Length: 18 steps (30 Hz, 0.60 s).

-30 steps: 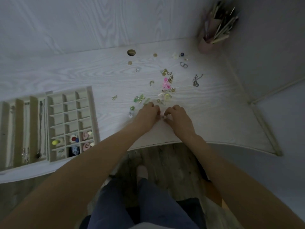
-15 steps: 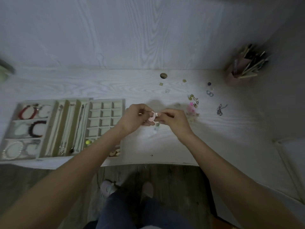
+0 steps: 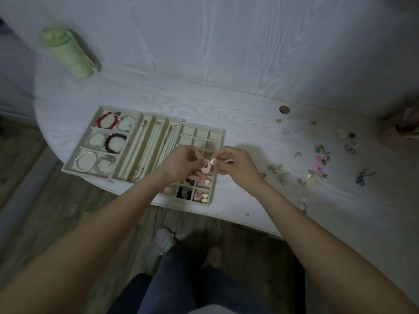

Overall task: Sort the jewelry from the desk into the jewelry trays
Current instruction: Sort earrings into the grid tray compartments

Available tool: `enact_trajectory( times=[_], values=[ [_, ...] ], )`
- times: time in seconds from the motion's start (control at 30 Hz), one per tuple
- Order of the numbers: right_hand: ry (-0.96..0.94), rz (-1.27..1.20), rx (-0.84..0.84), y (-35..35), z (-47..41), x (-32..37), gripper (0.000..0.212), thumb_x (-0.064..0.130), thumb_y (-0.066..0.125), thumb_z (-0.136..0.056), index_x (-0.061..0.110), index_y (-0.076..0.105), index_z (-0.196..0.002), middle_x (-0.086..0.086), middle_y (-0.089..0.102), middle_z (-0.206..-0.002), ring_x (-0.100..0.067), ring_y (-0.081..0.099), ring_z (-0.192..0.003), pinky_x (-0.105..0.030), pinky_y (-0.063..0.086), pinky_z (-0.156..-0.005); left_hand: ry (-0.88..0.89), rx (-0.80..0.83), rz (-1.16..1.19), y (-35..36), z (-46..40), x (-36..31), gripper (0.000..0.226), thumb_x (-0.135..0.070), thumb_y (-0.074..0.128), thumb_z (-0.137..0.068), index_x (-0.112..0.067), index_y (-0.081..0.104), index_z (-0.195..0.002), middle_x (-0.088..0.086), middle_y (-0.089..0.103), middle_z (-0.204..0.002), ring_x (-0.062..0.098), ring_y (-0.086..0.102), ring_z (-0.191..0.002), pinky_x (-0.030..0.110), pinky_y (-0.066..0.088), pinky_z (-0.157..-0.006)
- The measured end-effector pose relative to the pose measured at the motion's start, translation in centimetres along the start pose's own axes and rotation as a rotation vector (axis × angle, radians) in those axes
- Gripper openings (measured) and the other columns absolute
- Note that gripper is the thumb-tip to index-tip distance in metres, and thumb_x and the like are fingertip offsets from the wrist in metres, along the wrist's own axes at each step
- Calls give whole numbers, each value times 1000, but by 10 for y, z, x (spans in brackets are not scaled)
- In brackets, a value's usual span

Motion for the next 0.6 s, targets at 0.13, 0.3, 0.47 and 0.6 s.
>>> enact_trajectory(
  times=[0.13,0.3,0.47,0.6],
  values=[
    [-20,72,-6,11,-5,-1,19,2,71,-80,20,67,-77,5,67,-78,-11,66,-77,-31,55,-79,-120,8,173,-7,1,15,11,-3,58,-90,1,59,-81,20,71,-81,19,72,-67,27,59,-69],
    [-3,28,9,15,-5,-1,18,6,77,-76,22,69,-73,0,71,-80,-16,69,-82,-32,55,-83,-236,31,372,-3,4,32,12,-2,55,-89,5,63,-95,14,73,-83,17,72,-71,20,57,-63],
    [9,57,20,18,-1,-7,12,13,78,-76,22,70,-72,3,70,-76,-10,67,-77,-28,55,-81,-242,-137,328,-13,-4,45,20,0,64,-85,1,59,-104,20,70,-89,17,69,-67,22,56,-63],
    [60,37,-7,16,1,-20,10,12,77,-77,19,70,-75,3,69,-77,-8,65,-74,-25,53,-76,-204,-10,459,1,-2,36,11,3,52,-92,5,62,-97,17,71,-80,14,71,-68,16,57,-63]
  ],
)
Point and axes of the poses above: each hand's wrist, its own z-axis away from the middle knuckle, its own y-axis out of the palm, x = y × z, the point moved 9 cm from there along -z, towards the middle knuckle
